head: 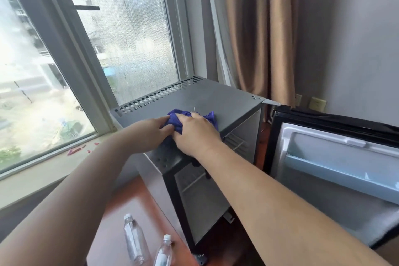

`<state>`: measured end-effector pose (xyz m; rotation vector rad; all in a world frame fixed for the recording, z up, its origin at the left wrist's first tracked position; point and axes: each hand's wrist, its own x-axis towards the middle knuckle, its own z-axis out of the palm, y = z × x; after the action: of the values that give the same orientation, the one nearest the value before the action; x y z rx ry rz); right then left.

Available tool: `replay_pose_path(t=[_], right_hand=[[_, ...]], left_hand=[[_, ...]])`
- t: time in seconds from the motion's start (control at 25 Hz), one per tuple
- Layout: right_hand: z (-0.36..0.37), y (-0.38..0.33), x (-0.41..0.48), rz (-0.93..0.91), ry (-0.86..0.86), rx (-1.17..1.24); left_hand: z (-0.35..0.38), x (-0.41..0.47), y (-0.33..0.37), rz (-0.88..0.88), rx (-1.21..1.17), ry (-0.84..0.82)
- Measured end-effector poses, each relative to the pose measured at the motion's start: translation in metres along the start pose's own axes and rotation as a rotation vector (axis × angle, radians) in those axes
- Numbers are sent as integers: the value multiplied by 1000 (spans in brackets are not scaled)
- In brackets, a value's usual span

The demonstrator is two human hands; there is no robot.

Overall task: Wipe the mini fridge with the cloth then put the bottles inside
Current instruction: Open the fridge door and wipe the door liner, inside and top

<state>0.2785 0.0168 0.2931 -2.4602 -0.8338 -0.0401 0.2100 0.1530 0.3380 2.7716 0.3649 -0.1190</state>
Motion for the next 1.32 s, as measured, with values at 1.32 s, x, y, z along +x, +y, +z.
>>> replay_pose_path(t=[1.32], right_hand=[[34, -12, 114, -160, -140, -72]], left_hand=[[-53, 62, -60, -125, 205, 23]])
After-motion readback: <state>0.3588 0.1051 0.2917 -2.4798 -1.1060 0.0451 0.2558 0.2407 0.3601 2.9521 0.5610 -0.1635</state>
